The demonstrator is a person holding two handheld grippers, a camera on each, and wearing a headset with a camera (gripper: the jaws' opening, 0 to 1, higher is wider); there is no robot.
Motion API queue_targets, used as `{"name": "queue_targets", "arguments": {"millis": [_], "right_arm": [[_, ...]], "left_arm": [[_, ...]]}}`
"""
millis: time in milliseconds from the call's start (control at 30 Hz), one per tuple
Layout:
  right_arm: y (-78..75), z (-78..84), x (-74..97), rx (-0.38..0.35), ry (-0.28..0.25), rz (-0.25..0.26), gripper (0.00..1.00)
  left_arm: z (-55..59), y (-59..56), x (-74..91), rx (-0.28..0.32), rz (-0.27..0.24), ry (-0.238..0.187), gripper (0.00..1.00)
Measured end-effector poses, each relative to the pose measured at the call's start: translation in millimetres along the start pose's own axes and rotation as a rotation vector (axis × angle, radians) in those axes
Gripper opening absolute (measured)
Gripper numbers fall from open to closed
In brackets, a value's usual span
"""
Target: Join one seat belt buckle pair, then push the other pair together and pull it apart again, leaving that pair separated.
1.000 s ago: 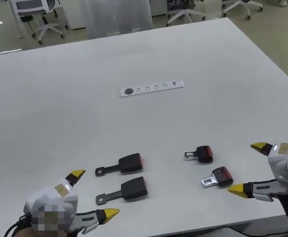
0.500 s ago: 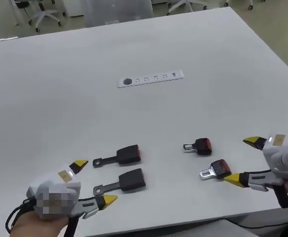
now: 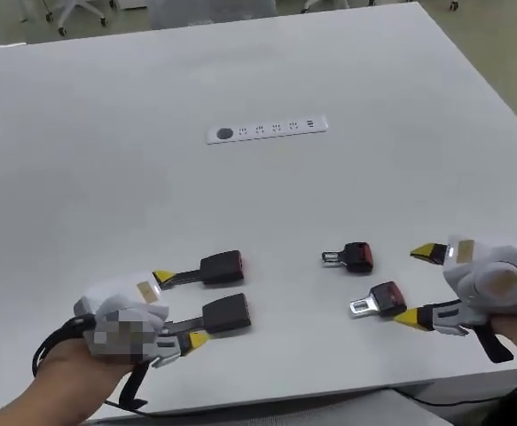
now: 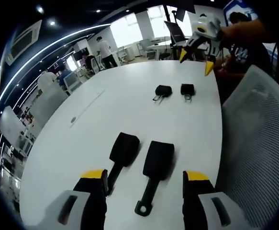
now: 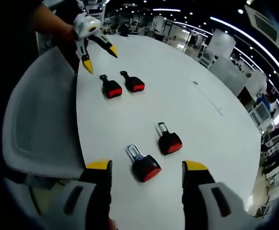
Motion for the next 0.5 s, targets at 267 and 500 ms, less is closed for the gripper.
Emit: {"name": "queue_targets", "arguments": {"millis": [267,500], "right_arm": [[0.6,0.5,-21.4,0.127,0.043,-0.09,0.47],[0.6,9.5,-39.3,0.276,0.101,-0.208,0.39]], "left_arm": [[2.3,-3.4,-21.2,-0.07,0.058,0.052,0.58],[4.3,-4.0,-40.5,-0.081,0.117,0.108,0.47]]}}
Point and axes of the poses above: the centre of the closed fingertips' face, and the gripper's own axes: x roughly backward along the fingers, y roughly to its left, z roughly out of its underside, the point moved 2 cm from there along x, roughly backward along the fingers, and after that the axes turned 14 degrees about x, right-handed, at the moved point
